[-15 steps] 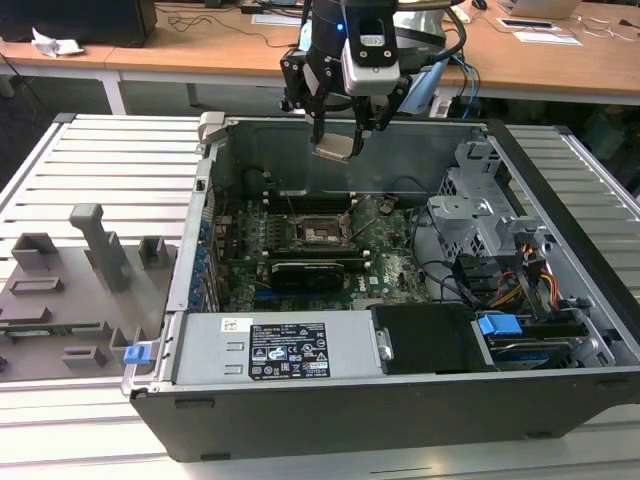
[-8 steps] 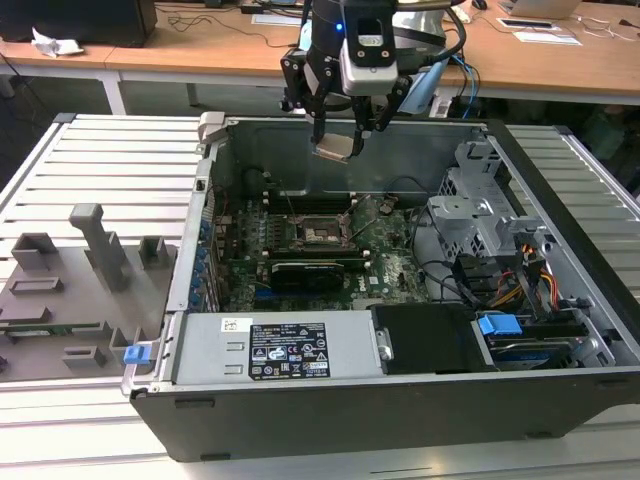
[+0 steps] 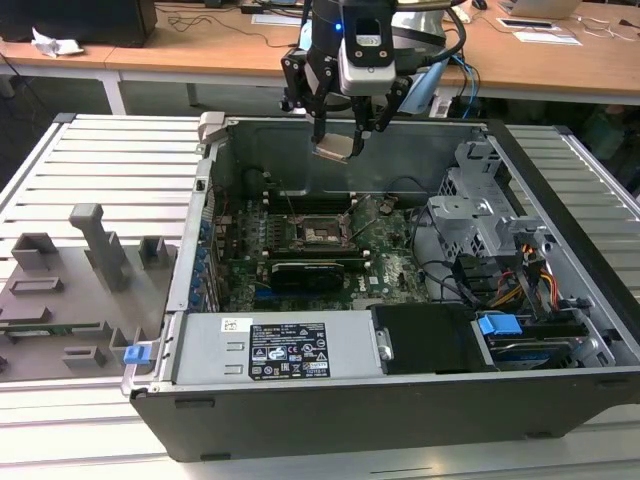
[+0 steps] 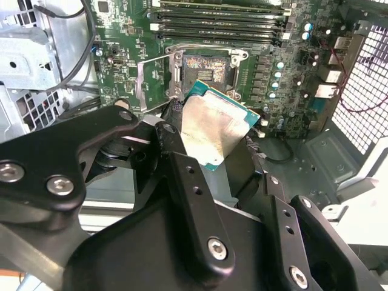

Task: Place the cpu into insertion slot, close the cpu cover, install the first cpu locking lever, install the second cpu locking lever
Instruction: 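Place the cpu into insertion slot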

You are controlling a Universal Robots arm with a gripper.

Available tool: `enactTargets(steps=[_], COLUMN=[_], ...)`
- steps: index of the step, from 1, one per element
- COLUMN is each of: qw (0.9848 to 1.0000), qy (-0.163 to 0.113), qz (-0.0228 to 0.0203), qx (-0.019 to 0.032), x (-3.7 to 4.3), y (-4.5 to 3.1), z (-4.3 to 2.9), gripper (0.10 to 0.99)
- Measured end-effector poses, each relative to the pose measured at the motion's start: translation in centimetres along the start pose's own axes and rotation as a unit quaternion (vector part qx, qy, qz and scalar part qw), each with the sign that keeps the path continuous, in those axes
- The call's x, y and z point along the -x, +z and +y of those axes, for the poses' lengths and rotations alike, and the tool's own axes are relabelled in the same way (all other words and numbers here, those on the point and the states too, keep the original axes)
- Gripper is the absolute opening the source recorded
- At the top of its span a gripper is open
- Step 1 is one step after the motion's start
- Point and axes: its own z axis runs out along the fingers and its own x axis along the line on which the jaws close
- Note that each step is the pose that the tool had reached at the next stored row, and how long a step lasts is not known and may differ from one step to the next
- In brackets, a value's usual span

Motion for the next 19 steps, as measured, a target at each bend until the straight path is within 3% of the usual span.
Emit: enactTargets(steps=[19], qw=[0.9997], qy=[0.022], qz=[-0.0020], qx=[0.0004], x=[0.00], y=[0.02], z=[0.00], gripper=[0.525])
